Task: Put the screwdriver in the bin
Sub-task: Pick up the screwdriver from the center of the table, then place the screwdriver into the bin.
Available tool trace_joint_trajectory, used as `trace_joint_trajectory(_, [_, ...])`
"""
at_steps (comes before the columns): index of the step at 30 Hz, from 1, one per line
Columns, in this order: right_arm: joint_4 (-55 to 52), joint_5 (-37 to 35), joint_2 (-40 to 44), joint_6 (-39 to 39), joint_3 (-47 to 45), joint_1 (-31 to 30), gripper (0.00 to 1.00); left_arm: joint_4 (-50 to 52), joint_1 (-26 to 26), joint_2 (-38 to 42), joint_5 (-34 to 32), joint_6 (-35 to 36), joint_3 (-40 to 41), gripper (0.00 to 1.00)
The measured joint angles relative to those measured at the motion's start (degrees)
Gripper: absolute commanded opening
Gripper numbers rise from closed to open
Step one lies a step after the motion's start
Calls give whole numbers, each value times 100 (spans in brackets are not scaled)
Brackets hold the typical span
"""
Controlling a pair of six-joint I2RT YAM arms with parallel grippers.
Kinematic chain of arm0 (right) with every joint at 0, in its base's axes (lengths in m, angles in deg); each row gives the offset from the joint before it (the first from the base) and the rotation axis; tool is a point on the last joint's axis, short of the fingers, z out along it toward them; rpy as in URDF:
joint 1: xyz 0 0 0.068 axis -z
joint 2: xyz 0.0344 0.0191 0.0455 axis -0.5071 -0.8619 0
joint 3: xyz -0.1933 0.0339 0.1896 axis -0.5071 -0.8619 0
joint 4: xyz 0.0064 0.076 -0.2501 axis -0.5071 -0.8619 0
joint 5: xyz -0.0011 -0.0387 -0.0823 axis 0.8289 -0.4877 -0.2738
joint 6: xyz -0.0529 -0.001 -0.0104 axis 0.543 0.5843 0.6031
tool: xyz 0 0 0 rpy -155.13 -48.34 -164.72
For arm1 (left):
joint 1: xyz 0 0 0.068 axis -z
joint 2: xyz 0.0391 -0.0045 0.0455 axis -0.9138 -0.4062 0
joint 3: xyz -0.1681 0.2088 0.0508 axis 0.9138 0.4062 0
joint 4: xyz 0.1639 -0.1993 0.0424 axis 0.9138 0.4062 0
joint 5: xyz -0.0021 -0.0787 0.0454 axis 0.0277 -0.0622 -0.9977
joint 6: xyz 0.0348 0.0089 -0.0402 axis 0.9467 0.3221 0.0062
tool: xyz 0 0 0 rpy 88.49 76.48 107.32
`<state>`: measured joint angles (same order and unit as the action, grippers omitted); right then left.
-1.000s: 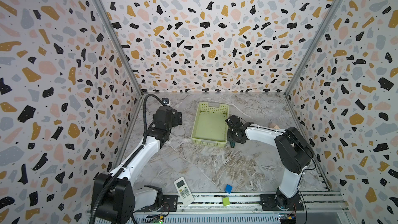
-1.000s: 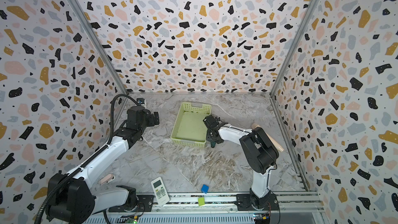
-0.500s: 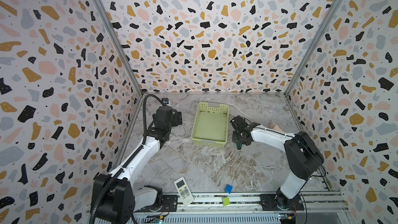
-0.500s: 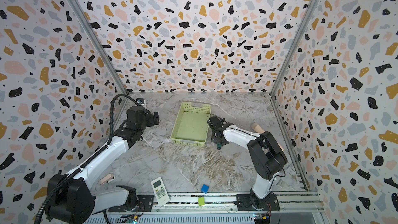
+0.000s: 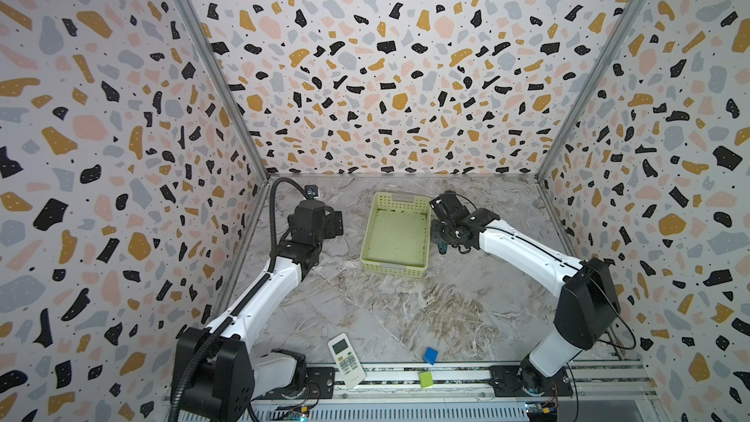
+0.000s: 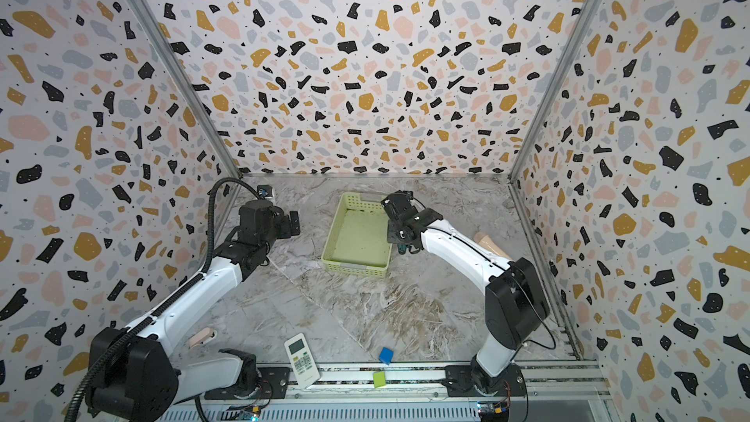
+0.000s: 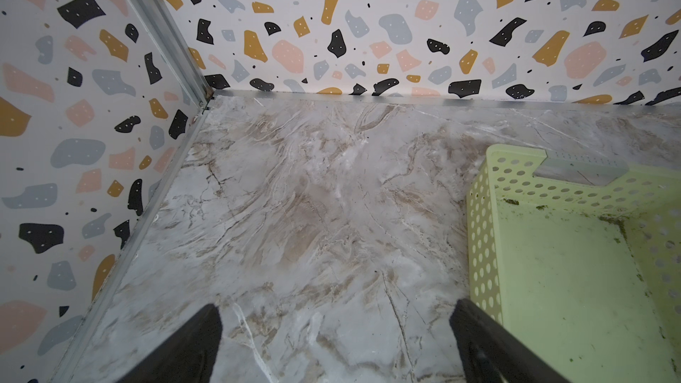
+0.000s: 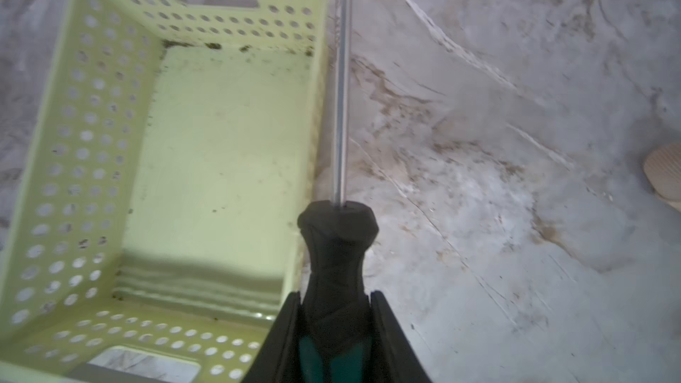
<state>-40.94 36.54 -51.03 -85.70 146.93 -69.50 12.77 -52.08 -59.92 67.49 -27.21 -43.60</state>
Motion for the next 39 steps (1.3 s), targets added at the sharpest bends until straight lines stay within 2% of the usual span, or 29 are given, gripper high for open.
trace_joint_trajectory(6, [31, 68, -1113, 79, 1003, -378, 19, -7, 0, 4, -66, 0, 31, 100])
trace_joint_trajectory(15, [323, 282, -2527, -70, 1335, -501, 19, -2, 0, 39, -107, 0, 52, 100])
trace_joint_trajectory(22, [393, 345, -2837, -101, 1478, -496, 24, -22, 0, 144, -109, 20, 83, 99])
trace_joint_trajectory(25, [455, 350, -2837, -103, 1517, -496, 34, -63, 0, 201, -109, 52, 170, 99])
trace_joint_trajectory(26, [466, 350, -2837, -103, 1526, -496, 40, -83, 0, 223, -107, 74, 214, 99])
trace_joint_trajectory(28, [468, 341, -2835, -111, 1532, -496, 57, -146, 0, 269, -105, 116, 321, 100])
trace_joint_trajectory(29, [459, 319, -2826, -131, 1545, -496, 70, -175, 0, 293, -103, 131, 376, 99])
trace_joint_trajectory(32, [407, 245, -2728, -79, 1576, -496, 98, -280, 0, 365, -66, 184, 520, 100])
trace_joint_trajectory(35, [313, 149, -2334, 37, 1576, -481, 99, -387, 0, 391, -48, 232, 605, 99])
trace_joint_trajectory(39, [273, 50, -1307, 214, 1582, -420, 99, -540, 0, 413, -42, 308, 686, 100])
